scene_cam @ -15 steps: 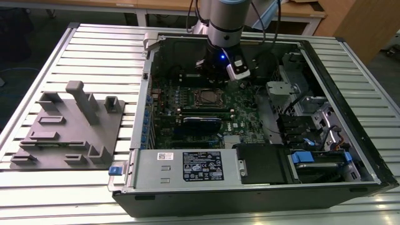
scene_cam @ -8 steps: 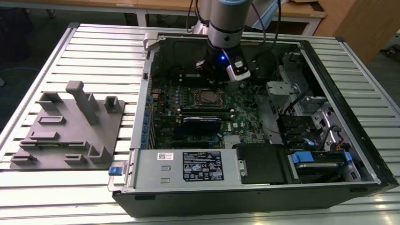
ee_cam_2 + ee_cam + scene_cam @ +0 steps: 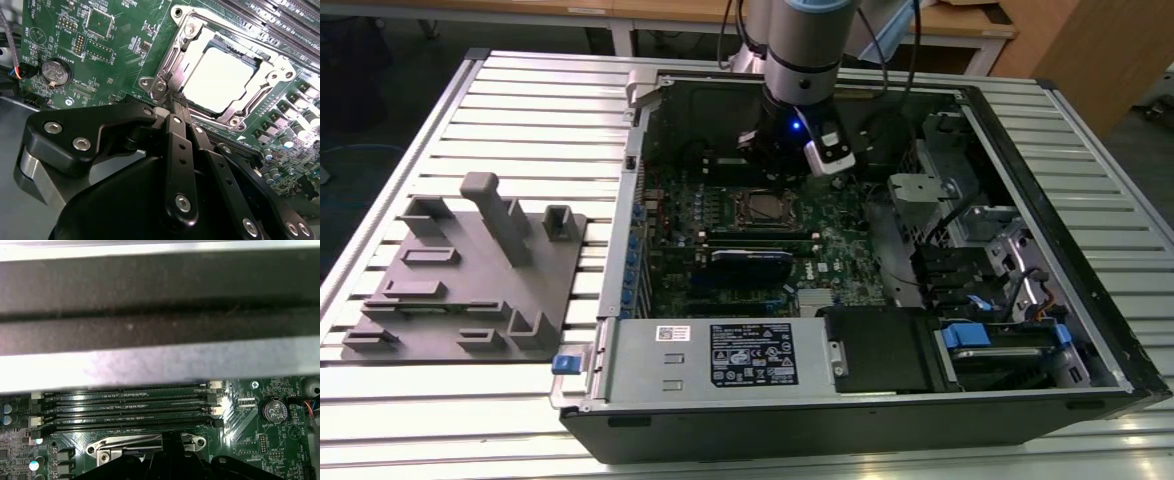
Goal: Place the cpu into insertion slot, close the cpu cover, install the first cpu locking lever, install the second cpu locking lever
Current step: 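Install the second cpu locking lever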
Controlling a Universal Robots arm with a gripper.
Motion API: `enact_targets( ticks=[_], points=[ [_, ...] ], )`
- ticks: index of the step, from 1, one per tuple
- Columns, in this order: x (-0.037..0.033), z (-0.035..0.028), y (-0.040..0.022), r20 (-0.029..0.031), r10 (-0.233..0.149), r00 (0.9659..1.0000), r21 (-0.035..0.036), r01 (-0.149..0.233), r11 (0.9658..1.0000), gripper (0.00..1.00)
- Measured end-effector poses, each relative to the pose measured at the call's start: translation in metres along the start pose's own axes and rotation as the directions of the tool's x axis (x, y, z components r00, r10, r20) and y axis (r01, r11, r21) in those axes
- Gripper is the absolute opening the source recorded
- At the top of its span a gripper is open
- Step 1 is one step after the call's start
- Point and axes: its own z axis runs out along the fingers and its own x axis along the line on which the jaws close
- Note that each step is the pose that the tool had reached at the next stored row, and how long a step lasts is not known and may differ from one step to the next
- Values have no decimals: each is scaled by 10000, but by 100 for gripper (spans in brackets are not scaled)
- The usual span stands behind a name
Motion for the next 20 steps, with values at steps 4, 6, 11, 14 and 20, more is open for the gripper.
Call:
enact_targets(
  ticks=[4, 6, 11, 14, 20],
  points=[
    [0, -1, -2, -1, -1, 10000, 3, 1, 10000, 11],
    [-1, -8, -1, -1, -2, 10000, 13, 2, 10000, 11],
    [-1, -32, 2, 3, -3, 10000, 41, 3, 10000, 11],
    [-1, -33, 1, 3, -3, 10000, 44, 3, 10000, 11],
    [-3, -36, -22, 2, -2, 10000, 45, 2, 10000, 11]
  ],
)
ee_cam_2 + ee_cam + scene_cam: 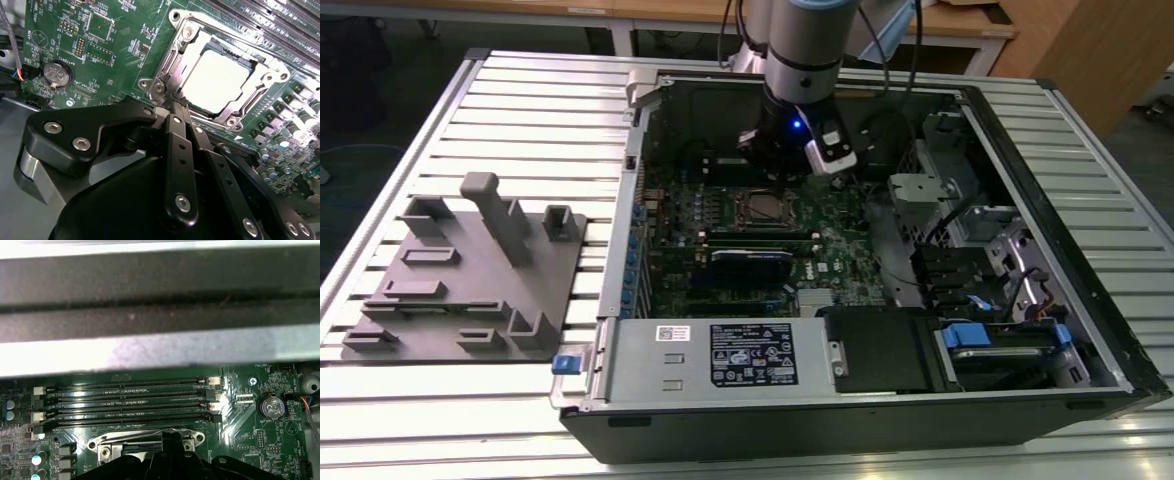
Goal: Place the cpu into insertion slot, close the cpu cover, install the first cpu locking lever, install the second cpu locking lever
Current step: 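Install the second cpu locking lever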
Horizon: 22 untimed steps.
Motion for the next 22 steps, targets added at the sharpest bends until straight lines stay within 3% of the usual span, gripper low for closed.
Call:
enact_targets(
  ticks=[22],
  points=[
    [-2, -15, -27, 1, -1, 10000, 13, 1, 10000, 11]
  ],
)
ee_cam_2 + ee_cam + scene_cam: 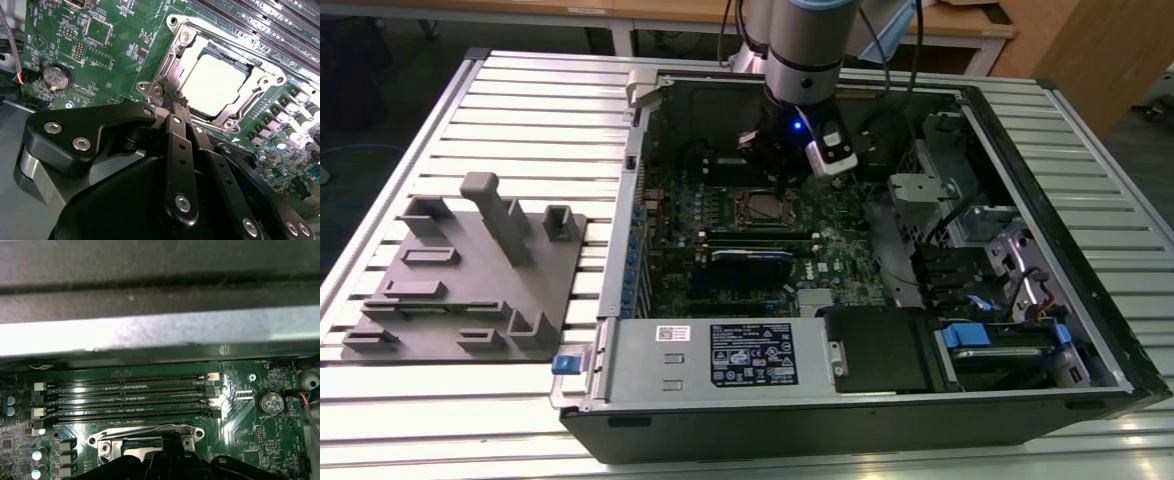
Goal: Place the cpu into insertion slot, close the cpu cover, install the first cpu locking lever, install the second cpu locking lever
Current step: 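Install the second cpu locking lever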
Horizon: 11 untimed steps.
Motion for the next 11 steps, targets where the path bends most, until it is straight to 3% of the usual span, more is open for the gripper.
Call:
enact_targets(
  ticks=[4, 11],
  points=[
    [-1, -34, 4, 2, 0, 10000, 13, 0, 10000, 11],
    [-1, -39, -7, 2, 0, 10000, 29, 0, 10000, 11]
  ],
)
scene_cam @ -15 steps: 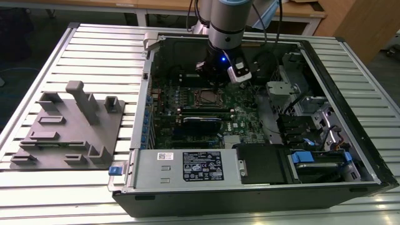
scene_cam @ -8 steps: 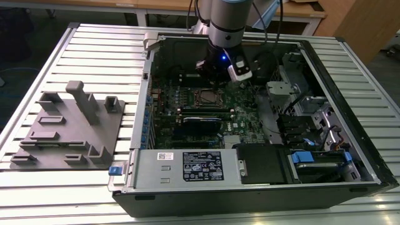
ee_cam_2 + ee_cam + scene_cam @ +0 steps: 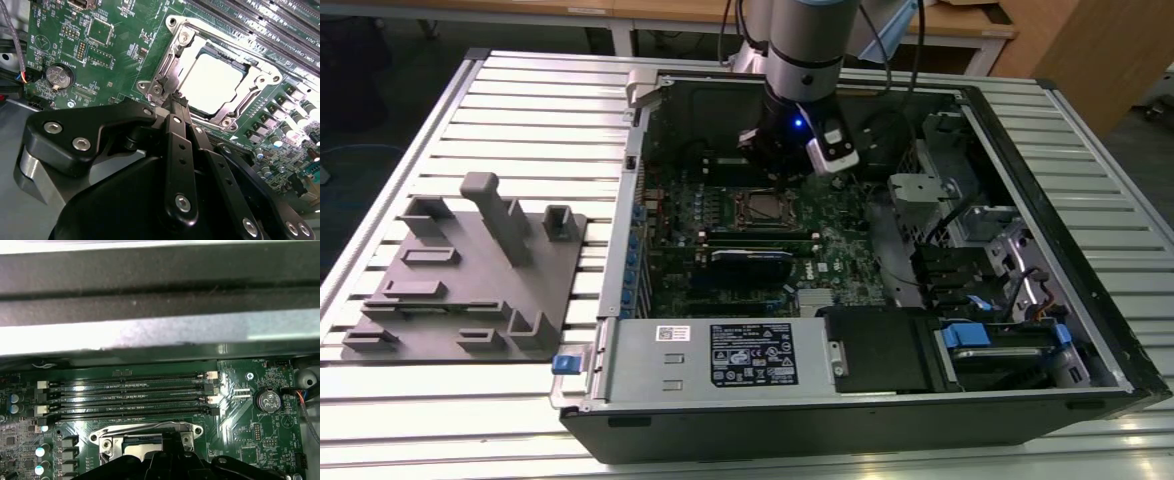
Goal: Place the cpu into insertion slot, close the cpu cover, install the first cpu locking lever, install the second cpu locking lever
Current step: 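Install the second cpu locking lever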
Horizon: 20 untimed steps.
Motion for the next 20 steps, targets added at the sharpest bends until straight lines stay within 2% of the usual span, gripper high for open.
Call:
enact_targets(
  ticks=[16, 20],
  points=[
    [-3, 1, -39, 2, 0, 10000, 24, 0, 10000, 11],
    [-3, -19, -37, 2, 0, 10000, 24, 0, 10000, 11]
  ],
)
